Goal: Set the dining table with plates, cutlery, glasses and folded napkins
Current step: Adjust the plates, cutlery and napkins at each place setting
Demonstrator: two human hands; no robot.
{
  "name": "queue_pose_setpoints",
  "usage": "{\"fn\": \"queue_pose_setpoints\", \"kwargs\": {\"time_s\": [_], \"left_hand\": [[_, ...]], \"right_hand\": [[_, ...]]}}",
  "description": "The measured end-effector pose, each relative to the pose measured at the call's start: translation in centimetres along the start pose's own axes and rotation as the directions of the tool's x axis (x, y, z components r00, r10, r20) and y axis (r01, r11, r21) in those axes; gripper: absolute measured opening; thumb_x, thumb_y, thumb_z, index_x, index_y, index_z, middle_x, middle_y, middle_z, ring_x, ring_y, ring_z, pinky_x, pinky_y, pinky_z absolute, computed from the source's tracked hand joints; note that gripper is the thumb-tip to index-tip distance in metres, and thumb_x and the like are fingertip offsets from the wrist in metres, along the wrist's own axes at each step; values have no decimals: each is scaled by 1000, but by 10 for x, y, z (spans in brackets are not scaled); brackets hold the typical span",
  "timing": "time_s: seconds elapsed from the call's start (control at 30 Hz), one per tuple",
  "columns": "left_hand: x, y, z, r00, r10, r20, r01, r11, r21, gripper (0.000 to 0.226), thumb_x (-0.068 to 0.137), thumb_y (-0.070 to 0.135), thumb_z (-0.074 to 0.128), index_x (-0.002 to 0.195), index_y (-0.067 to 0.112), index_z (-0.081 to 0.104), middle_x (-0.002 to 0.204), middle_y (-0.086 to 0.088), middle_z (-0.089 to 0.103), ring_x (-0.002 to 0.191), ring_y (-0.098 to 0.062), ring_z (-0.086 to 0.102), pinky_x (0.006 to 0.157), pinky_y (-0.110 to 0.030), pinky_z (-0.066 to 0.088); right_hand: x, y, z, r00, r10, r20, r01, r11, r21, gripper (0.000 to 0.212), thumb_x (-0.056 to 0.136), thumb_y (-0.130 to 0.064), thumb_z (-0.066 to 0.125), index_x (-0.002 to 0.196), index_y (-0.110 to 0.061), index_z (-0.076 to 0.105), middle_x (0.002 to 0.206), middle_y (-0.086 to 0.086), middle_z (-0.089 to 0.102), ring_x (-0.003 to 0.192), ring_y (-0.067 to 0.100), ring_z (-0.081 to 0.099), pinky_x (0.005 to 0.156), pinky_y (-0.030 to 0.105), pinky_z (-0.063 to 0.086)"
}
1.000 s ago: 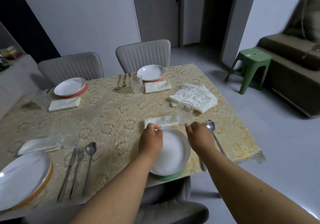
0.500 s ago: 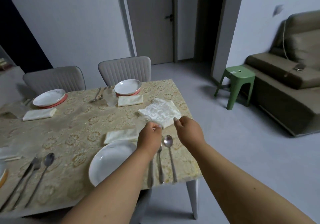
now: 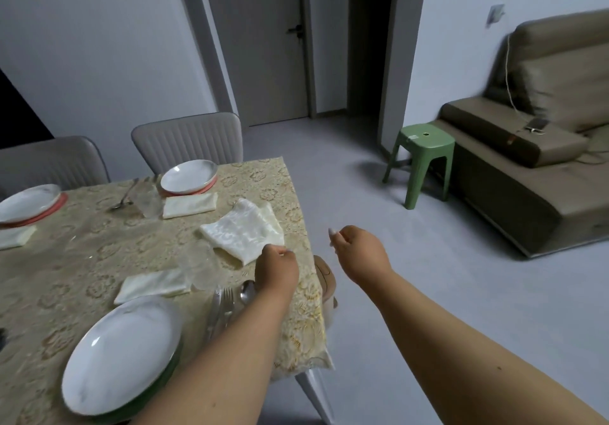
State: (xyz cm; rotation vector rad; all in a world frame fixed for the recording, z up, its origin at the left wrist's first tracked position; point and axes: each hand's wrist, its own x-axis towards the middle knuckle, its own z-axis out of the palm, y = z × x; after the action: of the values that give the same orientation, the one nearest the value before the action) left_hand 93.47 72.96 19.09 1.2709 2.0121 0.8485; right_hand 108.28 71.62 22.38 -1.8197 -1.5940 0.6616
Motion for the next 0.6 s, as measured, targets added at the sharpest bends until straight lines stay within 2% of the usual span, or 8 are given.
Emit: {"fn": "queue_pose_setpoints", "kwargs": {"time_s": [0.1, 0.23, 0.4, 0.53, 0.6], "left_hand": [[17, 6, 16, 999, -26, -38, 26, 1000, 9, 36, 92, 22, 47, 112, -6, 59, 113, -27, 61, 102, -40, 59, 80, -44, 51], [47, 8, 26, 975, -198, -102, 194, 980, -50, 34, 94, 22, 50, 124, 6, 54, 129, -18, 52, 110, -35, 55, 76, -31, 40], [104, -4, 25, 885, -410, -220, 420, 907, 1, 42, 92, 22, 52, 126, -1, 46, 132, -25, 46, 117, -39, 50, 92, -41, 44], [139, -16, 25, 824, -521, -222, 547, 834, 72, 51, 88, 29, 58, 129, 3, 45, 133, -22, 46, 118, -38, 48, 91, -42, 45], [152, -21, 26, 802, -563, -201, 582, 812, 48, 52, 86, 30, 60, 129, 5, 44, 133, -21, 45, 117, -38, 48, 89, -41, 45]], "right_hand": [[21, 12, 0, 1000, -5, 10, 5, 1000, 9, 47, 98, -45, 38, 91, -6, 63, 88, 9, 68, 81, 25, 61, 74, 37, 50], [57, 20, 5, 998, -22, 64, 23, 1000, -6, 47, 98, -45, 38, 93, -5, 64, 89, 9, 68, 83, 25, 62, 76, 37, 50], [116, 17, 25, 982, -76, 174, 81, 996, -23, 49, 97, -47, 38, 92, -5, 63, 88, 10, 68, 82, 25, 62, 76, 38, 50], [159, 15, 41, 948, -116, 298, 134, 990, -40, 52, 97, -49, 38, 95, -3, 63, 91, 12, 69, 84, 27, 63, 77, 37, 50], [179, 12, 47, 936, -141, 322, 163, 986, -42, 52, 98, -47, 37, 96, -2, 63, 92, 13, 69, 86, 27, 63, 78, 36, 49]]}}
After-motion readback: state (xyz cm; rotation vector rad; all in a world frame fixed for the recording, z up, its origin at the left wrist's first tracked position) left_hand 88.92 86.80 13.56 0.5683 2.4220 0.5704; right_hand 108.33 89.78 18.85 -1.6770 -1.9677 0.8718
